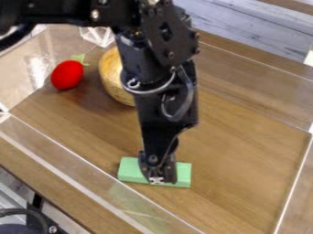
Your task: Put the green block in the brown bowl
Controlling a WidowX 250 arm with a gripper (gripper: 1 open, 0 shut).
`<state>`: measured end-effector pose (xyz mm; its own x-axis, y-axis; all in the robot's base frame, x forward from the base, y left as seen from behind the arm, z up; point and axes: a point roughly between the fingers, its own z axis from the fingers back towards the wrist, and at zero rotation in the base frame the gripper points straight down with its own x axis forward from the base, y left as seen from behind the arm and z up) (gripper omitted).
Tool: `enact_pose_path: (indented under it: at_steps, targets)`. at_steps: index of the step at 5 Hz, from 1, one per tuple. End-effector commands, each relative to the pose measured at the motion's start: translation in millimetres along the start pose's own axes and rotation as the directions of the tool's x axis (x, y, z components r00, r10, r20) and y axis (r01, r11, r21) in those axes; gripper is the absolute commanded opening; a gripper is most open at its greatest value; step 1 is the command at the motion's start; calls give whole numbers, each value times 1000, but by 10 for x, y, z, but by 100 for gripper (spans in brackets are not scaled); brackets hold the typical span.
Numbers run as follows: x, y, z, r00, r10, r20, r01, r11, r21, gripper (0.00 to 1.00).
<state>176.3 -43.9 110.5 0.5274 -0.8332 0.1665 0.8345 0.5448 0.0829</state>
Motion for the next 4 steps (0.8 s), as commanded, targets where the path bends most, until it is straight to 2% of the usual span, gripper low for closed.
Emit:
enact_pose_path:
  at_steps: [1, 2, 3, 4]
  targets:
    - [60, 54, 26, 998, 55, 14, -55, 998, 6, 100]
    - [108, 68, 8, 995, 100, 4, -100, 995, 0, 100]
    - [108, -24, -213, 995, 103, -12, -104, 994, -22, 100]
    - [110, -118, -447, 994, 101, -37, -104, 992, -66, 100]
